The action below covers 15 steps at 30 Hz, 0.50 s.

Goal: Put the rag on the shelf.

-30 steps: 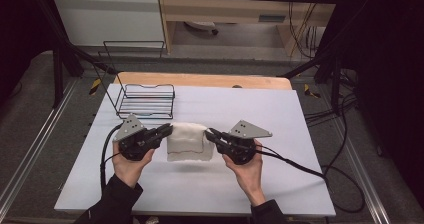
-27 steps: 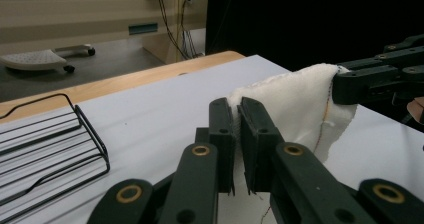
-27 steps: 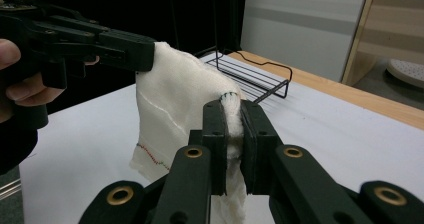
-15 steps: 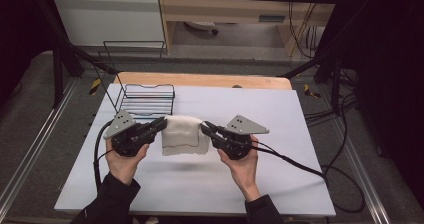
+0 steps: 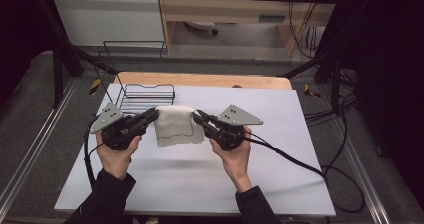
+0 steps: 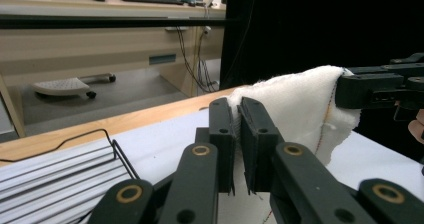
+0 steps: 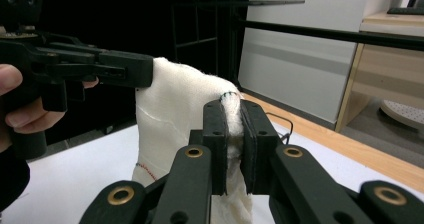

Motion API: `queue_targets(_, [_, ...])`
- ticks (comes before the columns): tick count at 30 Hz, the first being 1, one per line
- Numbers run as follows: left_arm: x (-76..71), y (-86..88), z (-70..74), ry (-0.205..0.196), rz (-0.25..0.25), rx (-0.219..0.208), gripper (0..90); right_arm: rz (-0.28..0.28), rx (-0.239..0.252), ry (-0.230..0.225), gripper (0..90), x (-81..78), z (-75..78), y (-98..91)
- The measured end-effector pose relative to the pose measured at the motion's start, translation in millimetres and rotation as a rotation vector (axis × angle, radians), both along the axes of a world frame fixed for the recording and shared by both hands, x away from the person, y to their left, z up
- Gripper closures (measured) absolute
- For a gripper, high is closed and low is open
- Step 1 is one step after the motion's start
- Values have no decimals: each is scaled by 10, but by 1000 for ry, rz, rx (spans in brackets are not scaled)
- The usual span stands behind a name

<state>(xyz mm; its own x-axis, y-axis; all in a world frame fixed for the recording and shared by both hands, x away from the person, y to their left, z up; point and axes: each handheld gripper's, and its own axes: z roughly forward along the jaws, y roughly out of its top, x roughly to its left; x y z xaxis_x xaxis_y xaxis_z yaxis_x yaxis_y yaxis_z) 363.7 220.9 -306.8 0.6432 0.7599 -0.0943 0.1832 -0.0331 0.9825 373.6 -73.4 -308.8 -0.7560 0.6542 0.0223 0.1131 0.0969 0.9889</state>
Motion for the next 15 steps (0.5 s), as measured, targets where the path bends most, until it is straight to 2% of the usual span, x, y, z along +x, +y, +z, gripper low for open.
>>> queue_targets(15, [61,116,205,-55,38,-24,840,5,14,-48,829,102,251,147])
